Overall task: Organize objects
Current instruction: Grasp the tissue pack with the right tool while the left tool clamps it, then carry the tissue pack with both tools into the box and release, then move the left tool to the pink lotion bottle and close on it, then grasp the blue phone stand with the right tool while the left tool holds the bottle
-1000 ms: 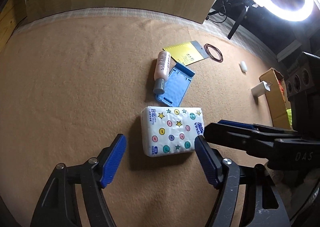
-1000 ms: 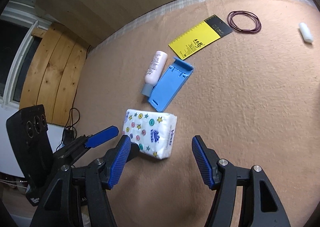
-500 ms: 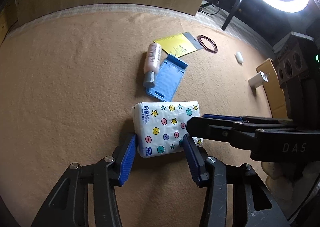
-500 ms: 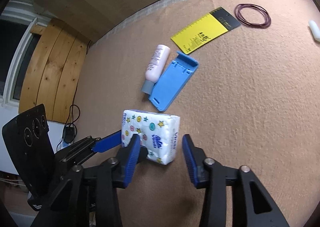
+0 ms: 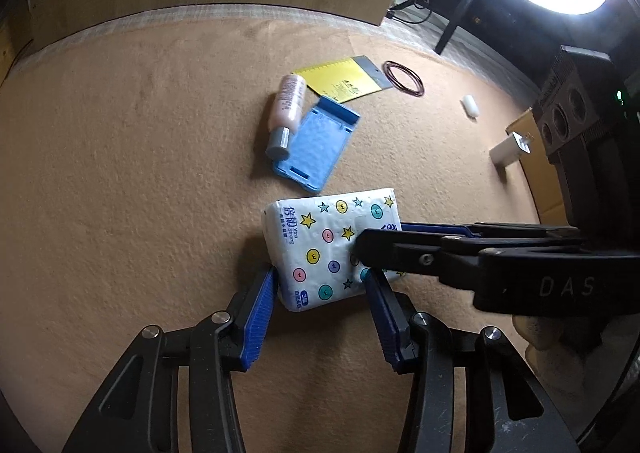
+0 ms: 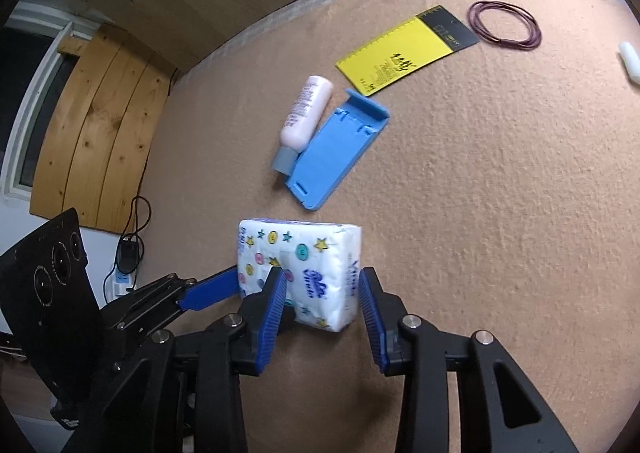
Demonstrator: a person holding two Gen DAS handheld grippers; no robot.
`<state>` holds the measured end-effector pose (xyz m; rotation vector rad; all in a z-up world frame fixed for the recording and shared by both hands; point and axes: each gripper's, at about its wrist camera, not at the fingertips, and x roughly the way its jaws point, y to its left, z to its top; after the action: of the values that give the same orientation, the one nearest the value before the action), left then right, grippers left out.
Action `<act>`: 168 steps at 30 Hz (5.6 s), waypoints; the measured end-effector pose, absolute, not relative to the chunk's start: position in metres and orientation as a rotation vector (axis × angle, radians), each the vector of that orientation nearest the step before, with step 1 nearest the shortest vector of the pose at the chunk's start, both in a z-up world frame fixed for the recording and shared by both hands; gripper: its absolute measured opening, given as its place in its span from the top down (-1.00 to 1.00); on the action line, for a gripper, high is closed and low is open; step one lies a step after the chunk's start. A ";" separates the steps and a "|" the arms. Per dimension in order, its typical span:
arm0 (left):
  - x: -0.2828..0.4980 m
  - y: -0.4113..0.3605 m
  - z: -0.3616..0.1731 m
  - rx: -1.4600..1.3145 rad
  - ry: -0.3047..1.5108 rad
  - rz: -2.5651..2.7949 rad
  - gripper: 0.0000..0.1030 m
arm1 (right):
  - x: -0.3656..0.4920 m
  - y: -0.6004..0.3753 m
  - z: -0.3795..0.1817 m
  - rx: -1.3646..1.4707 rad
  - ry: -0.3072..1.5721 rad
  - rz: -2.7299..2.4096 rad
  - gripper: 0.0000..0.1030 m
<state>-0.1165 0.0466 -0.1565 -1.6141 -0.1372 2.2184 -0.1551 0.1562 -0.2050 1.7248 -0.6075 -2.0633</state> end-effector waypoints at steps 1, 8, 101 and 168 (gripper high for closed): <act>-0.114 0.049 -0.155 -1.610 -0.121 2.224 0.03 | -0.153 0.152 -0.201 1.722 -0.560 -2.086 0.33; -0.101 0.072 -0.132 -1.549 -0.119 2.235 0.03 | -0.135 0.162 -0.172 1.659 -0.461 -2.181 0.32; -0.156 0.062 -0.115 -1.605 -0.080 2.458 0.04 | -0.134 0.238 -0.137 1.576 -0.496 -2.373 0.15; -0.141 -0.001 -0.167 -1.678 -0.149 2.378 0.58 | -0.164 0.118 -0.189 1.776 -0.020 -2.363 0.35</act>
<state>-0.1409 -0.0012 -0.1668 -1.6785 -0.1486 2.3777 -0.1639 0.1184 -0.1887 1.7757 -0.0198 -2.3631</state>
